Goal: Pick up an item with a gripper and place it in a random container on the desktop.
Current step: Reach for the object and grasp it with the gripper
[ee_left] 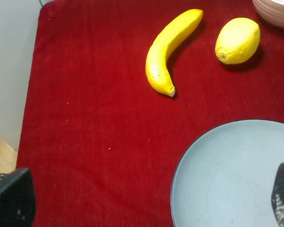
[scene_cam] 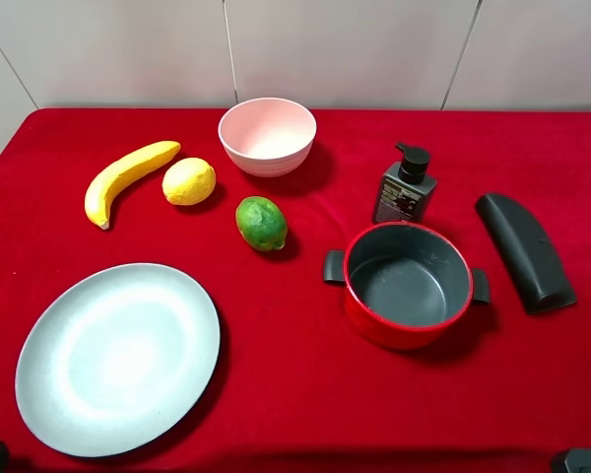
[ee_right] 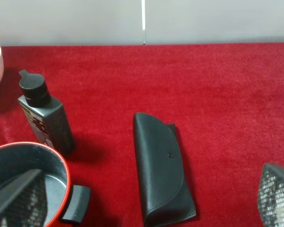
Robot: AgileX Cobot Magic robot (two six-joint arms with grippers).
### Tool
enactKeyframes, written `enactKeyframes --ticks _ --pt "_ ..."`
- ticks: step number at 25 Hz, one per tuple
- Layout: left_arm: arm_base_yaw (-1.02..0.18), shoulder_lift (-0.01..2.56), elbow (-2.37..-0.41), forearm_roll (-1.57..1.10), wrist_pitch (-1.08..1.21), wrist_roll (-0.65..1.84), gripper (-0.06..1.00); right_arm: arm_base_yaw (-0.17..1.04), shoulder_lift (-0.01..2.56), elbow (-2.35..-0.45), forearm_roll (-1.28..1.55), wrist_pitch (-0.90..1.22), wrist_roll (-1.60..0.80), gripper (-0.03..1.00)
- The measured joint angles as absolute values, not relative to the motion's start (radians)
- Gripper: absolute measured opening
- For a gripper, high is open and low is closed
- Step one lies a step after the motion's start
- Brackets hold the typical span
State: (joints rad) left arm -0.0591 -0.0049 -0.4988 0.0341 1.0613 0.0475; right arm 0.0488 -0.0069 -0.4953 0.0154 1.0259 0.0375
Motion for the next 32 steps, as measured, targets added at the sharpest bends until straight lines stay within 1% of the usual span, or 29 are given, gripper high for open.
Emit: enactKeyframes --ticks 6,32 --pt "-0.059 -0.005 -0.499 0.034 1.061 0.048 0.99 0.049 0.019 -0.497 0.015 1.025 0.037 0.69" --pt "-0.059 -0.005 -0.499 0.034 1.061 0.048 0.99 0.049 0.572 -0.758 0.015 1.023 0.007 0.69"
